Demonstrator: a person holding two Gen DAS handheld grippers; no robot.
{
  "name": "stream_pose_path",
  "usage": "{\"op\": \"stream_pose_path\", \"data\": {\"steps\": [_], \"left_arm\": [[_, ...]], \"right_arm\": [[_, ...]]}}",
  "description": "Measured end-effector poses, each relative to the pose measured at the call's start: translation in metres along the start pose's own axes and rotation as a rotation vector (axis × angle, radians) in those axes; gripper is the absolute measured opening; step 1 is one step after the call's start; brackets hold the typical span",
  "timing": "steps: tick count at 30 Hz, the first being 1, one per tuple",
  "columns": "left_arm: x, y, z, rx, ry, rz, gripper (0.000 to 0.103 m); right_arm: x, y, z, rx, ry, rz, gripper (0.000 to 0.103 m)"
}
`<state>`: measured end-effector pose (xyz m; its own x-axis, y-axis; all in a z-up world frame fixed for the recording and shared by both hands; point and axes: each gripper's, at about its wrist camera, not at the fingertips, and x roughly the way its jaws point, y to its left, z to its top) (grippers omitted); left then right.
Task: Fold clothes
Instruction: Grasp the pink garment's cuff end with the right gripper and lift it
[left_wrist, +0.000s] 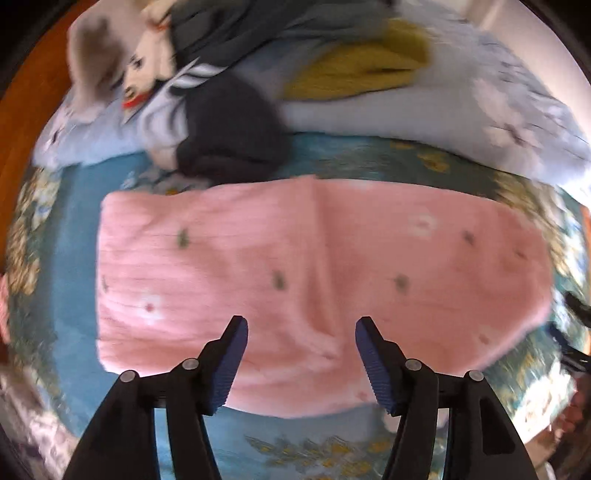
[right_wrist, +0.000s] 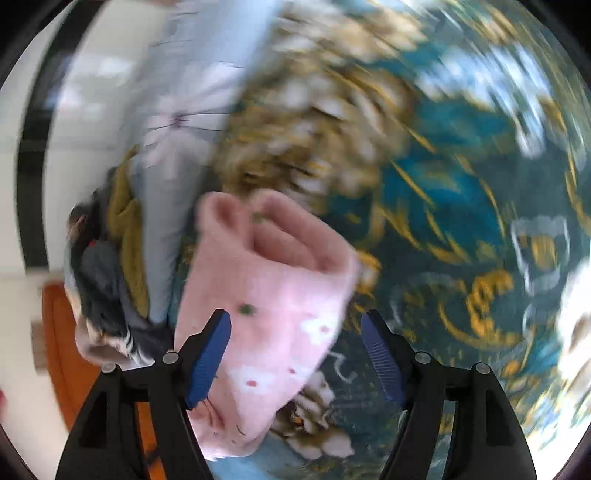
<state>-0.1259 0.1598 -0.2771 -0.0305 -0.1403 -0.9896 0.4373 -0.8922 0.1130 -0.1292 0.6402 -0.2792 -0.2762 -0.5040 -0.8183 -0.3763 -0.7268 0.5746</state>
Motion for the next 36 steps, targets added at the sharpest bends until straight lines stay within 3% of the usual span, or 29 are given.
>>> {"op": "stream_pose_path", "data": {"steps": [6, 12, 18, 27, 30, 34, 36], "left_arm": [[0.034, 0.011, 0.003, -0.018, 0.109, 0.079, 0.065], [0.049, 0.014, -0.018, -0.063, 0.173, 0.081, 0.065], [0.055, 0.017, -0.021, -0.092, 0.208, 0.075, 0.066], [0.065, 0.016, -0.018, -0.136, 0.246, 0.063, 0.067], [0.063, 0.015, -0.018, -0.142, 0.243, 0.056, 0.067], [0.059, 0.014, -0.021, -0.131, 0.240, 0.040, 0.067], [0.061, 0.014, -0.024, -0.124, 0.247, 0.041, 0.067]], "right_arm": [[0.004, 0.034, 0.031, -0.207, -0.004, -0.023, 0.074], [0.044, 0.044, 0.075, -0.302, 0.150, 0.039, 0.074], [0.057, 0.032, 0.068, -0.299, 0.282, 0.107, 0.074], [0.052, 0.014, 0.028, -0.280, 0.389, 0.154, 0.039], [0.050, 0.016, 0.032, -0.261, 0.360, 0.136, 0.015], [0.019, 0.017, 0.040, -0.242, 0.279, 0.245, 0.013], [0.005, 0.011, 0.040, -0.237, 0.258, 0.261, 0.013]]}}
